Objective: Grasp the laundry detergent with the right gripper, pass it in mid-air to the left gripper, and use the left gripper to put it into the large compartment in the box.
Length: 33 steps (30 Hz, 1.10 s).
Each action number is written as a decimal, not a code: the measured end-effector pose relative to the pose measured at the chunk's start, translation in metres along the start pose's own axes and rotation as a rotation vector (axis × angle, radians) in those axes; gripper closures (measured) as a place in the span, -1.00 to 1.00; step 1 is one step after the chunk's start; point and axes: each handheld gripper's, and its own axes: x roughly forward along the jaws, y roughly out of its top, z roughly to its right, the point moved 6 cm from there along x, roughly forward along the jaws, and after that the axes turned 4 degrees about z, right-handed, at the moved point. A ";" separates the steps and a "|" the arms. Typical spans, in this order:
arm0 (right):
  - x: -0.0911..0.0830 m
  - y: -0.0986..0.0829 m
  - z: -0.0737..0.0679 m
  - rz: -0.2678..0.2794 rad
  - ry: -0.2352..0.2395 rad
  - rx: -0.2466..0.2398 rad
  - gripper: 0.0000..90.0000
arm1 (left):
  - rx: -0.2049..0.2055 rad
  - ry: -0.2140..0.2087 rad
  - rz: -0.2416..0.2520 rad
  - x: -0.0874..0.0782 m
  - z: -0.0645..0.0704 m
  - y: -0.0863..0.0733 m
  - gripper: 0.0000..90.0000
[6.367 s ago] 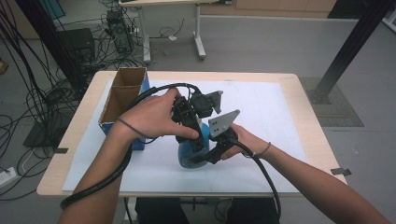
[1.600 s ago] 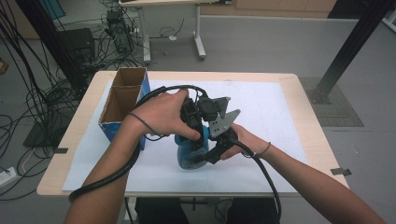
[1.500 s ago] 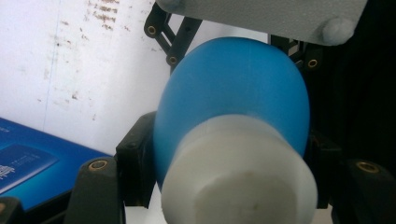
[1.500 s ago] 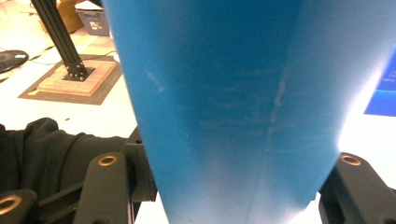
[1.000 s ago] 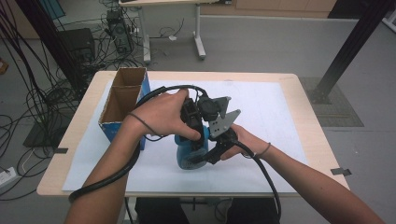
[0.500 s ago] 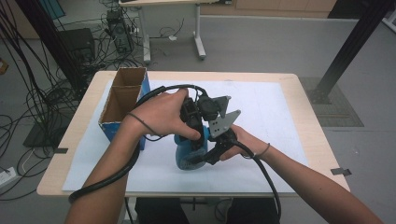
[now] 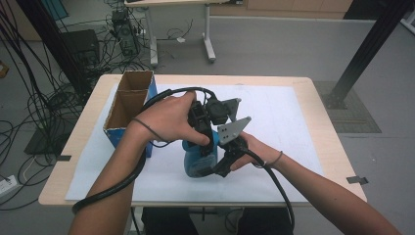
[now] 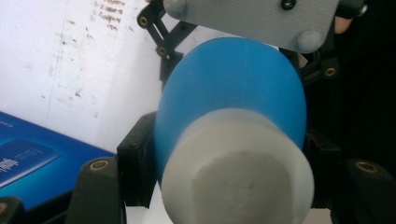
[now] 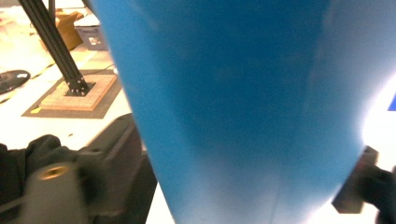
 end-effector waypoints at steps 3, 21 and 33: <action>0.000 0.000 0.001 0.013 -0.014 0.000 -0.89 | -0.010 -0.004 0.004 0.000 0.000 -0.001 -0.19; -0.013 0.002 0.006 0.014 -0.057 -0.006 -0.90 | -0.029 -0.002 0.014 -0.002 -0.005 -0.005 -0.19; -0.043 -0.005 0.011 -0.090 -0.116 0.044 -0.89 | -0.034 -0.008 0.022 -0.007 -0.006 -0.008 -0.19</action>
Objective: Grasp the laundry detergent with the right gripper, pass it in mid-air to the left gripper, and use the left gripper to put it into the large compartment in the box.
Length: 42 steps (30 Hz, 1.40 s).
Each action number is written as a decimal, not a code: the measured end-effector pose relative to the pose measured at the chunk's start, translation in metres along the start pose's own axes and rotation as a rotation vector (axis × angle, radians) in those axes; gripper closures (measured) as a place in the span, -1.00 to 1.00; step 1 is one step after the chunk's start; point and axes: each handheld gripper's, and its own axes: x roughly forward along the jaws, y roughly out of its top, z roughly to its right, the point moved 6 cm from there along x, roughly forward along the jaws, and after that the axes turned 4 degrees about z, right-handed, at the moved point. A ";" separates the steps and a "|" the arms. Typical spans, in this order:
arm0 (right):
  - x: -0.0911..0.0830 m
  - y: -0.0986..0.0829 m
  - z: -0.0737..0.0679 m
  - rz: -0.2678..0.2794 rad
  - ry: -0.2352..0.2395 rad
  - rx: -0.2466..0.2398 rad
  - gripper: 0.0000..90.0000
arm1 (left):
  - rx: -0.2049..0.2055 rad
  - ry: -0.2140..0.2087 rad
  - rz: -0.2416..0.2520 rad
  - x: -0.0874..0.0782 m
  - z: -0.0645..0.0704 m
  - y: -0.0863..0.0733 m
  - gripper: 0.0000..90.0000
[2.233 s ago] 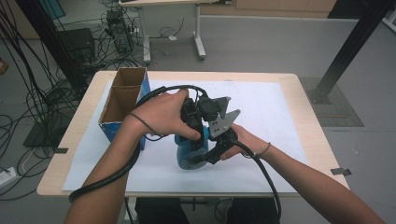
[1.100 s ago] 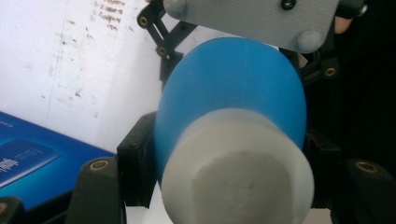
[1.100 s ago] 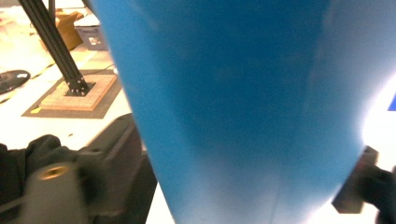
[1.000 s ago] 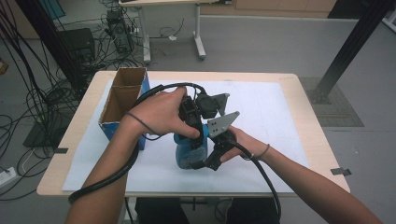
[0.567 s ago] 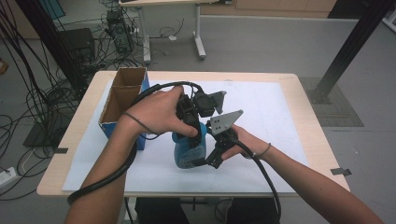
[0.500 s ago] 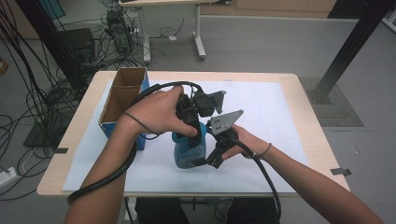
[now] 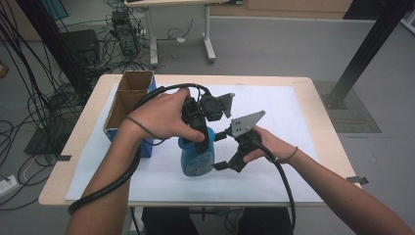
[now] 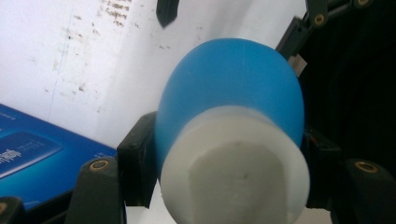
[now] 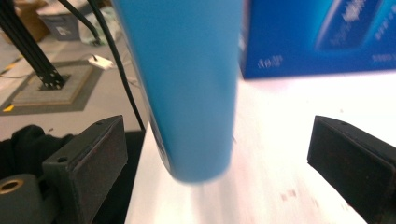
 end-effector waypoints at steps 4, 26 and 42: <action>-0.009 -0.007 0.004 -0.078 -0.037 0.046 -0.89 | 0.004 0.001 -0.004 -0.001 -0.001 -0.001 -0.19; -0.071 -0.046 0.029 -0.580 -0.185 0.295 -0.87 | 0.004 0.008 0.003 -0.007 0.004 -0.006 -0.18; -0.104 -0.071 0.036 -0.827 -0.287 0.465 -0.86 | -0.011 0.008 0.009 -0.013 0.003 -0.003 -0.18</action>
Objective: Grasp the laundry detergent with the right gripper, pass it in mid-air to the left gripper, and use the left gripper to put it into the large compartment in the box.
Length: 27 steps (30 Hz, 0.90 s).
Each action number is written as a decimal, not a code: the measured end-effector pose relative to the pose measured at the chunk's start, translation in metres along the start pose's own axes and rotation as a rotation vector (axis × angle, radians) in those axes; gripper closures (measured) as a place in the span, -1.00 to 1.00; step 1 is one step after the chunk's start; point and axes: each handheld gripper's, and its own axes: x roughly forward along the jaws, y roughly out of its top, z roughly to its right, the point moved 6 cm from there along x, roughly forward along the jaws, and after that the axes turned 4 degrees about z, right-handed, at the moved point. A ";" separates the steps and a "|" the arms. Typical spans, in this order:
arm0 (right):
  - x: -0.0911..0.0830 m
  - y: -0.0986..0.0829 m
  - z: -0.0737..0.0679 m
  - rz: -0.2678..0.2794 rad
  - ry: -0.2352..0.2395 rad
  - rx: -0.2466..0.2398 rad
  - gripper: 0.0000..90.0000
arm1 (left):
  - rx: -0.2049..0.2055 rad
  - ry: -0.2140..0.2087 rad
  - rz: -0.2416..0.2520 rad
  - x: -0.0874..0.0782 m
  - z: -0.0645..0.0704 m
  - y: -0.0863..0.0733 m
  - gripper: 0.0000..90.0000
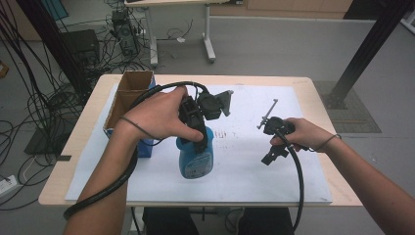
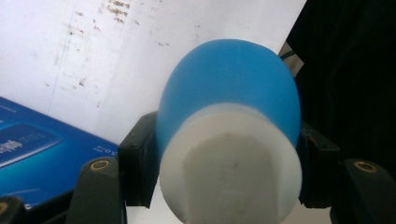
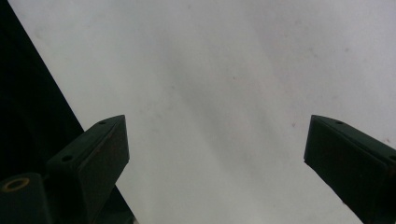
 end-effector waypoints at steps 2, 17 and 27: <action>0.000 -0.001 0.002 0.001 -0.010 -0.007 -0.85 | 0.001 0.006 0.001 -0.003 0.001 0.001 -0.18; -0.003 -0.004 0.004 -0.007 -0.052 0.001 -0.85 | 0.017 0.053 0.029 -0.047 -0.006 0.019 -0.18; -0.006 -0.007 0.010 -0.003 -0.083 0.020 -0.84 | 0.001 0.123 0.081 -0.077 -0.019 0.041 -0.18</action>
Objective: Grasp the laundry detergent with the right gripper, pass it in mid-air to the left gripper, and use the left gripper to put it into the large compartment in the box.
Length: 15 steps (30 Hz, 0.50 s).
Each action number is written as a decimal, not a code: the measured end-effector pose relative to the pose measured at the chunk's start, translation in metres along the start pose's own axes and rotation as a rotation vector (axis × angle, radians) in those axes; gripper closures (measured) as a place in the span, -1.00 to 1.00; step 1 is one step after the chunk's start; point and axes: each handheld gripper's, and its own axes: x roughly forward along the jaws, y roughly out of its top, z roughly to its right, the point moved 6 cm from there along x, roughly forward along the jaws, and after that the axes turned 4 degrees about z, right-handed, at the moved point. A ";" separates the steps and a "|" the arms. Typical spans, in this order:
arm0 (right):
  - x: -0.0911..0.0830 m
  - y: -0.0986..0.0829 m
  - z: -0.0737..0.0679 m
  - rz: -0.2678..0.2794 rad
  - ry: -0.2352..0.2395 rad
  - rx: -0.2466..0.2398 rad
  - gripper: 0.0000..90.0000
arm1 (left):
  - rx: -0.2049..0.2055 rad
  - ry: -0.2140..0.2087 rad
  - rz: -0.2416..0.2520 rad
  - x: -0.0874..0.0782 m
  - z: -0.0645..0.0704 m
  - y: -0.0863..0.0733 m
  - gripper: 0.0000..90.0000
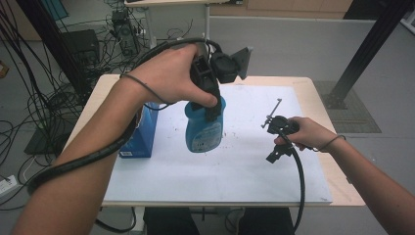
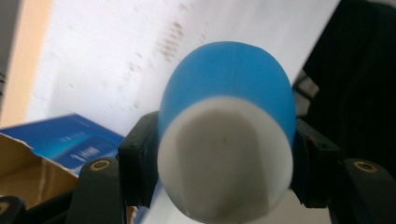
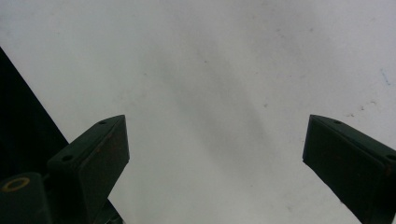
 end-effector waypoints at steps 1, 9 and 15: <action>0.000 0.000 0.000 0.006 0.000 -0.001 -0.84 | 0.000 0.008 -0.002 -0.002 -0.002 0.001 -0.18; -0.003 -0.002 0.002 0.017 -0.006 0.002 -0.84 | -0.035 0.042 -0.019 -0.003 -0.013 0.008 -0.17; -0.004 -0.002 0.004 0.020 -0.010 0.004 -0.84 | -0.059 0.029 -0.014 -0.001 -0.016 0.012 -0.17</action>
